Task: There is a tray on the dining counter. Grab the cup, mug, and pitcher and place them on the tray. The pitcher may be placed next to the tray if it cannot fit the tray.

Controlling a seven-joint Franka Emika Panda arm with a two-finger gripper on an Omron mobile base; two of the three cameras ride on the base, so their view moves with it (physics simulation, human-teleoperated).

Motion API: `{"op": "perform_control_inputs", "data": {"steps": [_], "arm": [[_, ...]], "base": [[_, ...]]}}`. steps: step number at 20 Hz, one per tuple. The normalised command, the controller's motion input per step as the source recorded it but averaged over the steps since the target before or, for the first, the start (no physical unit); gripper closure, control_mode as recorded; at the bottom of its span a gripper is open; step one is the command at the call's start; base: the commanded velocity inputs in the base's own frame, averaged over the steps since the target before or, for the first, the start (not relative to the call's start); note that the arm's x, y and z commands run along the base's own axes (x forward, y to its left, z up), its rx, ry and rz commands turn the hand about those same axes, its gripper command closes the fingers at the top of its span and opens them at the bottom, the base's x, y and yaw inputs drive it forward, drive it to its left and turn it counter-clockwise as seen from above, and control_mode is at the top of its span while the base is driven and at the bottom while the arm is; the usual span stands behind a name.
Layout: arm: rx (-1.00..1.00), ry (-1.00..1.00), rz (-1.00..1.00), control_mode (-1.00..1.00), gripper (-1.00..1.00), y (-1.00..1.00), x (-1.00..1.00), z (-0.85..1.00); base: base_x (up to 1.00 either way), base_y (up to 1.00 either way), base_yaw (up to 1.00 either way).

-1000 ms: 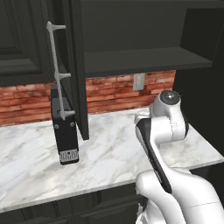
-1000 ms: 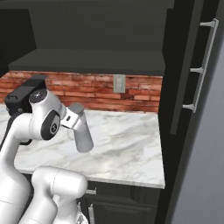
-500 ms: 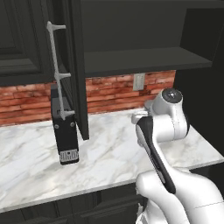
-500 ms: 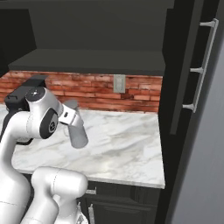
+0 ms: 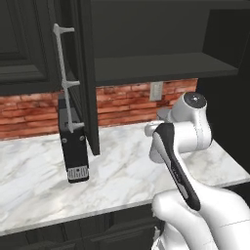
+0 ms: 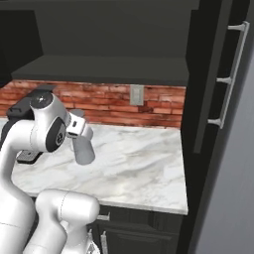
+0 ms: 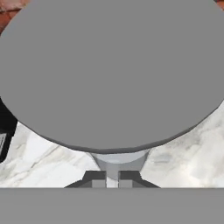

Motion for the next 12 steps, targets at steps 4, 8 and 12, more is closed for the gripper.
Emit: {"op": "perform_control_inputs", "data": {"steps": [4,8,12], "arm": [[0.00,0.00,0.00,1.00,1.00,0.00,0.00,0.00],[0.00,0.00,0.00,1.00,1.00,0.00,0.00,0.00],[0.00,0.00,0.00,1.00,1.00,0.00,0.00,0.00]], "base": [[-0.73,-0.08,0.01],[-1.00,-0.23,0.00],[-1.00,-0.26,-0.06]]}}
